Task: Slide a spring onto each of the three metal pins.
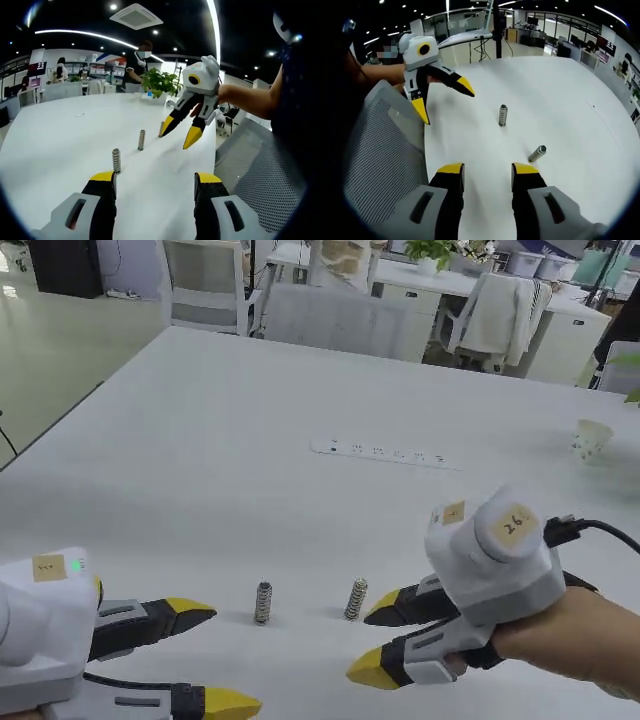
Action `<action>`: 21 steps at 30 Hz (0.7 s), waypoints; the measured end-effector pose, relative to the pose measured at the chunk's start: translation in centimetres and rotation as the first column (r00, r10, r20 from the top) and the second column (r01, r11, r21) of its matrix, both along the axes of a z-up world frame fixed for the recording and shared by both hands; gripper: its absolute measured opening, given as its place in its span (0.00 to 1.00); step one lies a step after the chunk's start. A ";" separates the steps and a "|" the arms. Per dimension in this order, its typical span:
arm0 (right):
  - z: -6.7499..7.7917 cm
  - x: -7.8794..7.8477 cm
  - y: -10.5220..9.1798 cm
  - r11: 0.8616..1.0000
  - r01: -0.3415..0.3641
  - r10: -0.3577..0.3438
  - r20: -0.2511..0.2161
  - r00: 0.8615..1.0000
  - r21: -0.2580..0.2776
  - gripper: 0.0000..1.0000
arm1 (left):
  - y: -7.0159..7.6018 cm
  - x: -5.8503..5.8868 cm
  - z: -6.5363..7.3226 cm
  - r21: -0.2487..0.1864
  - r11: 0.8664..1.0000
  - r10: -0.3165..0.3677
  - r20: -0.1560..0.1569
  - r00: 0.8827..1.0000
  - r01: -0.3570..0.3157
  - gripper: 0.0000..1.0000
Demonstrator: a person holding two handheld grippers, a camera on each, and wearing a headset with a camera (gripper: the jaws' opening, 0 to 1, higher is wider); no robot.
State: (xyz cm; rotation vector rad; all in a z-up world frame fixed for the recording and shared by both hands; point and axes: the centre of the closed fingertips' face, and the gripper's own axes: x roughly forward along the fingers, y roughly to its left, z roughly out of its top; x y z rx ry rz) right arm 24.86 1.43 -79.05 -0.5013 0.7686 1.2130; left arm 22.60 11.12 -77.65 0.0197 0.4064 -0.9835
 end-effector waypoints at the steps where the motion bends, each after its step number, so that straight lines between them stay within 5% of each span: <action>1: 0.0 0.0 -0.2 1.000 0.005 -0.005 0.000 1.000 0.003 0.36 | 0.0 0.0 0.0 0.000 1.000 0.001 0.000 1.000 -0.001 0.58; 21: 0.8 0.2 -6.3 0.983 0.172 -0.174 0.031 0.984 0.067 0.41 | 0.0 -0.2 0.2 0.006 0.999 0.037 -0.003 0.999 -0.036 0.61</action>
